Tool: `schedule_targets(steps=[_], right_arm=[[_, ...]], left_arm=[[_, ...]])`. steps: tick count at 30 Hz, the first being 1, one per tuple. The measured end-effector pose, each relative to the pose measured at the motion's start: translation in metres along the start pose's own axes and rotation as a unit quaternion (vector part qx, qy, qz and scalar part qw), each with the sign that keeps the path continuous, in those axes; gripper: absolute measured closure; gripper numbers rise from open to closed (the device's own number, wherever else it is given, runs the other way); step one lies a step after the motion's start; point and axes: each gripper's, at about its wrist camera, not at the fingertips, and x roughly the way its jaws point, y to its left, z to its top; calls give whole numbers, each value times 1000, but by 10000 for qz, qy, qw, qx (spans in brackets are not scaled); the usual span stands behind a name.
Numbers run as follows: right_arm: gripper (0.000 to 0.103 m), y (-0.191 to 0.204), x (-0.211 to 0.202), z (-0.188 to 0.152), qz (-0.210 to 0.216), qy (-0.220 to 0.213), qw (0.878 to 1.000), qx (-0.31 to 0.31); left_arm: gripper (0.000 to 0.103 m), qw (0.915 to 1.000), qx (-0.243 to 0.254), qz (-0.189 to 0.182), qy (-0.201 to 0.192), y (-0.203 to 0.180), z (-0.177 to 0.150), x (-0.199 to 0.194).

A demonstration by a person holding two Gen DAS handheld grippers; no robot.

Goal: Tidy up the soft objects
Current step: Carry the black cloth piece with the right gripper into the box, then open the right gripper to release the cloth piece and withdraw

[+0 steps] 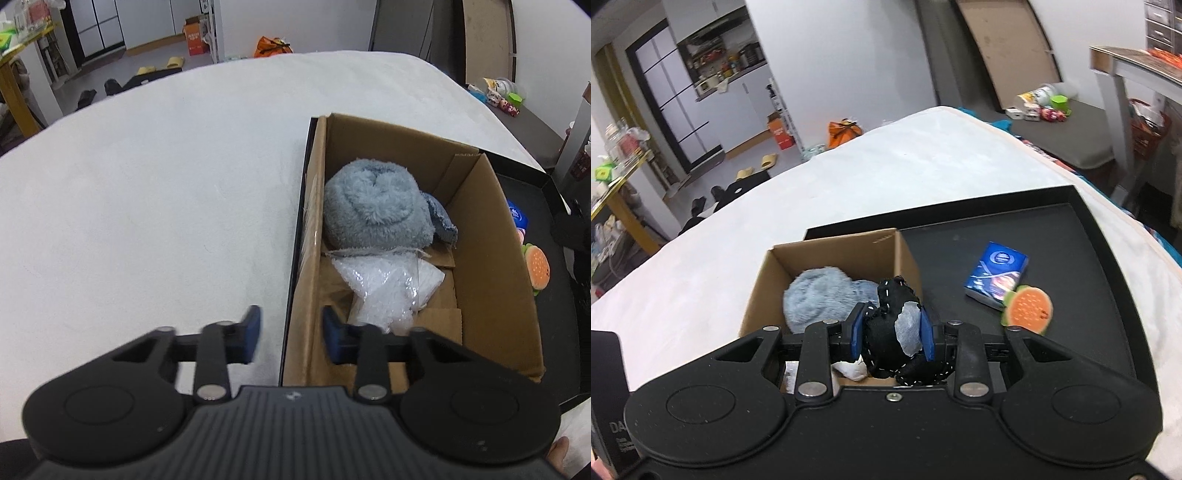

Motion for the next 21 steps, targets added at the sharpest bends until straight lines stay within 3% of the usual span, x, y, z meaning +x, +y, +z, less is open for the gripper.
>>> schedule_targets(steps=[1,3,9,11,15,21], right_arm=[[73,3,1,0,23,-1,10000,-41],[73,11,3,0,86,13,9998,-156],[73,31,14,2,152,143,9990,-384],[72,36,17,4,189,174,9987,-431],[58,41,24,6,172,298,9981,-511],[56,34,24,9,114,601,9974,-379]], left_arm=[[88,10000,-11,-61,14,1,-1,1],[93,9998,17,-205,-37,2,-2,0],[93,9993,220,-263,-132,0,-7,-7],[92,9994,134,-312,-110,4,-8,-7],[92,9992,75,-382,20,7,-9,-5],[90,9976,-358,-534,268,14,0,-1]])
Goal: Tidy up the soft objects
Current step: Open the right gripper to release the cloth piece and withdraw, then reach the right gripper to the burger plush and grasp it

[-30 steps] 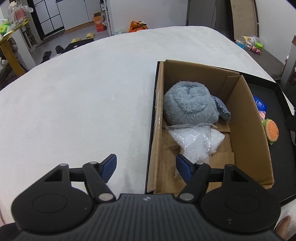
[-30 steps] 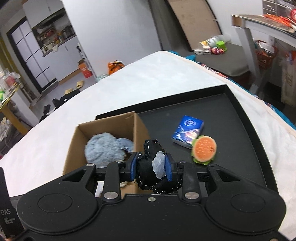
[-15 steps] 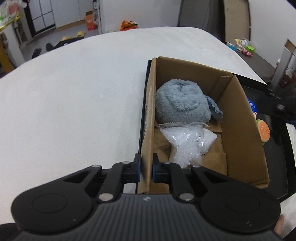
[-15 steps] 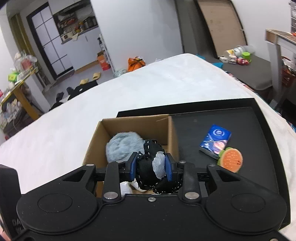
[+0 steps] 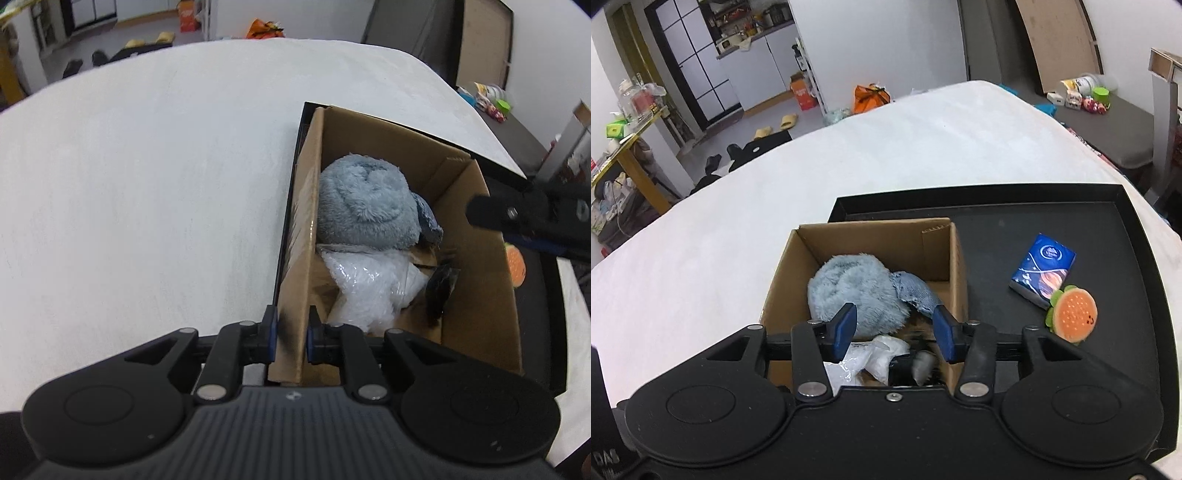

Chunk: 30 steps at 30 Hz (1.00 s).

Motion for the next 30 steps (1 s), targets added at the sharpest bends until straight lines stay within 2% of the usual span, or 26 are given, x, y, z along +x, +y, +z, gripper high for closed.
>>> schedule_targets(steps=[4,11,15,19,27,30], right_arm=[[51,-4,-4,2,-53,122,9999,-86],[48,-13,-13,7,17,293,9993,-231],[46,-26,-20,12,29,317,9993,-183],[35,-43,-25,19,-36,292,9995,-70],[34,-80,-16,27,-143,360,9990,214],[29,-96,-7,25,-184,448,9983,337]], left_arm=[[90,9999,-92,43,3,-3,3,0],[87,9996,-269,113,24,-2,7,-1],[75,9990,-350,265,-46,-2,9,-5],[61,9988,-375,313,-55,-3,13,-9],[50,9987,-325,380,-91,-13,17,-16],[45,9984,-257,484,-142,-17,18,-18]])
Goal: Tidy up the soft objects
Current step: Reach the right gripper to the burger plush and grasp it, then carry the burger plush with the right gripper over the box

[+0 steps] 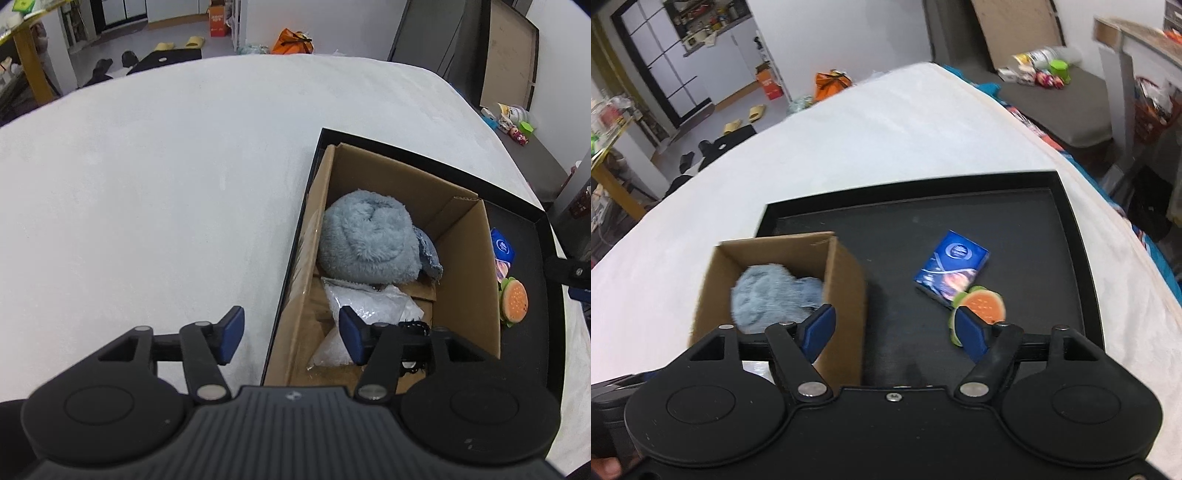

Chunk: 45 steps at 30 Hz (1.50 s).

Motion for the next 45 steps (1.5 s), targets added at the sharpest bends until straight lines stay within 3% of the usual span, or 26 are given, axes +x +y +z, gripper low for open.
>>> schedule_targets(steps=[8,16,25,30,36,39,42,45], right_arm=[[24,-30,25,-16,-1,217,9998,-24],[20,-55,39,-22,122,59,9999,77],[21,-82,54,-22,313,45,9985,437],[21,-85,69,-22,260,157,9989,348],[21,-82,79,-23,105,87,9999,21],[33,-80,87,-27,100,223,9996,-155],[59,-79,91,-30,59,264,9992,-292],[62,-81,86,-32,93,222,9994,-262]], left_arm=[[37,9993,92,368,-2,-14,1,1],[27,9980,179,599,58,-28,0,6],[26,9947,264,987,61,-43,-5,11],[26,9905,618,1232,-27,-58,-11,12],[26,9891,639,1325,64,-62,-16,21],[26,9880,690,1385,13,-65,-18,23],[26,9876,689,1410,-12,-66,-17,23],[26,9870,722,1433,-39,-68,-18,21]])
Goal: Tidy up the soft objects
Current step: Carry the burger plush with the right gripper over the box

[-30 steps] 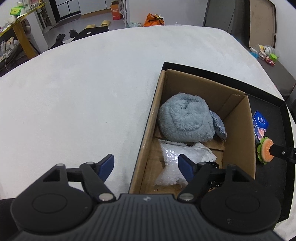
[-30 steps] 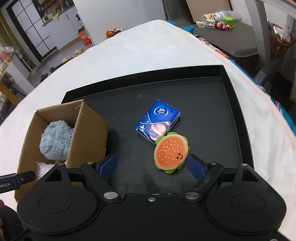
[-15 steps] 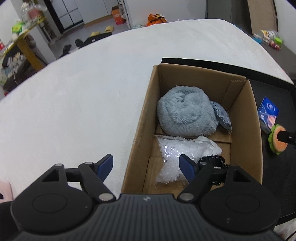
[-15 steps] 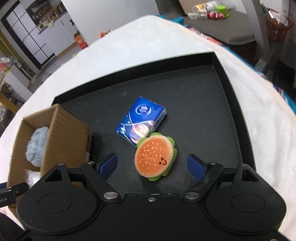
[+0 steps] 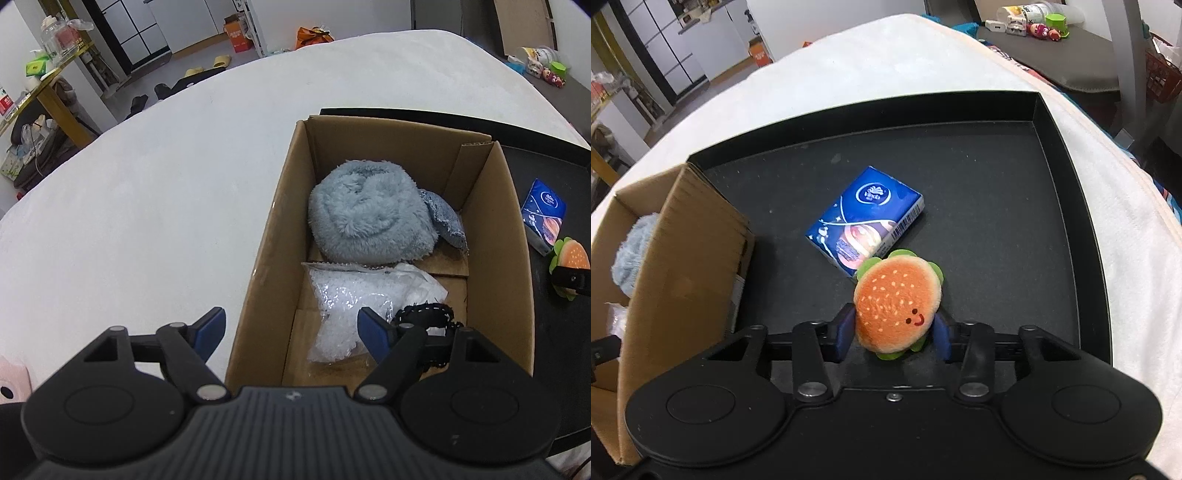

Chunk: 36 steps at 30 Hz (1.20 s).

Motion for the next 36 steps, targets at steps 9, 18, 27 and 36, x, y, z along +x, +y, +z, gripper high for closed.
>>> schedule_targets(steps=[9,18,27,36], right_arm=[[63,-1,-23,-3,304,52,9992,261],[63,13,-48,-3,165,-109,9995,244],[63,49,-76,-2,239,-337,9990,192],[63,85,-96,1,291,-585,9977,152]], left_arm=[[26,9999,-12,-135,40,7,0,-7],[26,9995,14,-304,3,16,1,-7],[27,9988,17,-472,-91,26,-1,-7],[33,9979,52,-634,-77,38,-4,-2]])
